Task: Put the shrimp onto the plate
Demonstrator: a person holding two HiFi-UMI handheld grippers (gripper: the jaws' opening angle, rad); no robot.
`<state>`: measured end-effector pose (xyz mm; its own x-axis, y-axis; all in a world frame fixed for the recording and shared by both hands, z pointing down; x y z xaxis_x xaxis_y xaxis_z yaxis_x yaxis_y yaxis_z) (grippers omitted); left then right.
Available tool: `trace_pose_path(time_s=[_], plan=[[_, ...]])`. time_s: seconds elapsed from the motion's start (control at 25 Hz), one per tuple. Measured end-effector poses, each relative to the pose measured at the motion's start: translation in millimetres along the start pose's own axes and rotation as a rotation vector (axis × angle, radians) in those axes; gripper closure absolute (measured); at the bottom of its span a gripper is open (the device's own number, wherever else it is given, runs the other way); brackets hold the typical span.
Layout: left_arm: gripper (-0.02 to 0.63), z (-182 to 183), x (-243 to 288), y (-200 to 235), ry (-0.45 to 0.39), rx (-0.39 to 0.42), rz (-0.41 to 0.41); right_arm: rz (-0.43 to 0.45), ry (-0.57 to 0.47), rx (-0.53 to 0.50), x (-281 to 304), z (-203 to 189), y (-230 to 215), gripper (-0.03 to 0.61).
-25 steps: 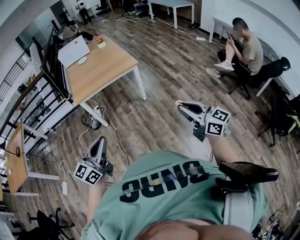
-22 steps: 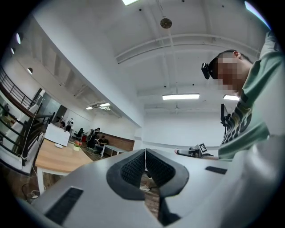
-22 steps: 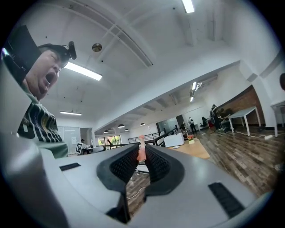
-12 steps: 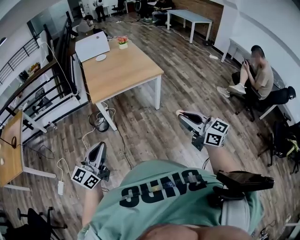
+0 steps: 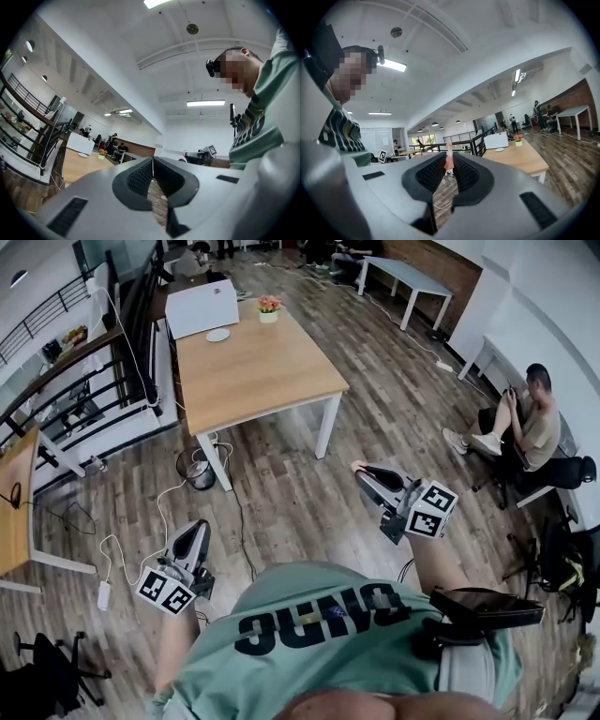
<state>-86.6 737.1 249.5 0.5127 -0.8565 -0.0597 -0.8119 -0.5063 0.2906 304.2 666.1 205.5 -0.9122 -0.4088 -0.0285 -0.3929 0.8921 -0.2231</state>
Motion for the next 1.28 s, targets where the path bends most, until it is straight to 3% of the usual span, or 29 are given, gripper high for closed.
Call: trace_pose_path(time_s=[0.48,0.8,1.04,1.28], plan=[[0.603,7.8,118.7,-67.1,-0.035,0.051,0.192,0.250,-0.045,0.012,-16.4,39.4,-162.9,0.528],[0.603,-3.5,186.2,-92.0,0.009,0.095,0.236,0.316,-0.082,0.087,-28.7,20.9,-242.6,0.528],[0.603,-6.6,203.2,-70.5,0.003,0.078,0.221,0.303,-0.078,0.106,-17.5,10.3,-254.9,0.528],[0.603,-3.9,215.6,0.8,-0.029,0.035,0.137,0.225,-0.063,0.053,26.3,22.0,-254.6,0.528]])
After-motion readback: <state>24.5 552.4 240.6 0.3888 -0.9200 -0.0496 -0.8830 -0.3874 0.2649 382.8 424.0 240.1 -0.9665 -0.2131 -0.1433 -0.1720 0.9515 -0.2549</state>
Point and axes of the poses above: the fingertips, and each gripper's own axes: x forward along the fingers, y to its left, z out of its top, the point moved 5 cm from there along -x, backward along the fingers, and after that the axes turned 11 degrees about z, right-handed, at the moved point
